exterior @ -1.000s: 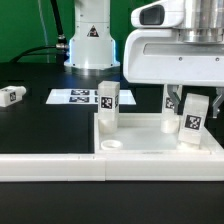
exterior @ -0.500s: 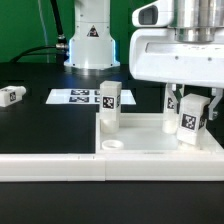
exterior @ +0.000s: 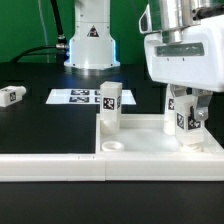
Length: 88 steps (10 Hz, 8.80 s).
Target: Assemble square table
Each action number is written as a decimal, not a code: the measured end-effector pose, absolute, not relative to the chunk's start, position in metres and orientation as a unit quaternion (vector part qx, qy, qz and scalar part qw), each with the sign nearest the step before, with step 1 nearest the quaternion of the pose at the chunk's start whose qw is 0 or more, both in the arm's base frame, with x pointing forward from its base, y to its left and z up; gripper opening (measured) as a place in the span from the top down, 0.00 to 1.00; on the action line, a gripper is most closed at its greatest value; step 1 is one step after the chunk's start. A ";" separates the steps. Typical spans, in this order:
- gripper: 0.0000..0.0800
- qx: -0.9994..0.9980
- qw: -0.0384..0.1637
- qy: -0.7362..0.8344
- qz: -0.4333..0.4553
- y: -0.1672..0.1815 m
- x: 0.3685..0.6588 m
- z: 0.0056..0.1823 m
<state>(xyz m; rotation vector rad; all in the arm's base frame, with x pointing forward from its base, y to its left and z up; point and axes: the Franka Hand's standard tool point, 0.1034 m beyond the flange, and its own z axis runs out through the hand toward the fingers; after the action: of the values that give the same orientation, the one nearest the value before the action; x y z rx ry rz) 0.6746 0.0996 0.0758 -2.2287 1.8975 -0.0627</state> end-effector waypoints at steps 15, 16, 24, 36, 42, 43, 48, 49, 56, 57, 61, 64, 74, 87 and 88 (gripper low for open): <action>0.63 -0.984 -0.003 0.156 -0.087 0.111 0.680 0.078; 0.63 -0.976 0.001 0.201 -0.087 0.109 0.681 0.078; 0.63 -0.716 0.086 0.691 -0.047 0.099 0.675 0.075; 0.19 -0.990 0.013 0.121 -0.078 0.095 0.678 0.080; 0.64 -0.982 0.014 0.169 -0.078 0.093 0.680 0.080; 0.64 -0.977 0.017 0.196 -0.078 0.093 0.680 0.080; 0.64 -0.890 0.028 0.452 -0.057 0.095 0.680 0.077; 0.64 -0.840 0.042 0.538 -0.048 0.093 0.679 0.076; 0.62 -0.721 0.049 0.691 -0.014 0.098 0.675 0.075; 0.38 -0.731 0.048 0.681 -0.016 0.098 0.675 0.075; 0.19 -0.875 0.032 0.481 -0.053 0.108 0.678 0.076; 0.19 -0.925 0.025 0.374 -0.062 0.104 0.679 0.076; 0.64 -0.941 0.009 0.330 -0.071 0.103 0.678 0.073; 0.40 -0.819 0.044 0.571 -0.040 0.125 0.672 0.075; 0.23 -0.863 0.045 0.502 -0.041 0.133 0.672 0.076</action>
Offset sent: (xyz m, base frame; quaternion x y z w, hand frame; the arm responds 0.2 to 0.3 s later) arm 0.0120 0.0160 0.0087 -0.0574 0.0715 -0.4943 0.8644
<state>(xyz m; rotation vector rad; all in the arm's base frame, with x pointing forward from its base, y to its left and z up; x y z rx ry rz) 0.6716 0.1329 0.0760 -2.6363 1.5331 -0.1250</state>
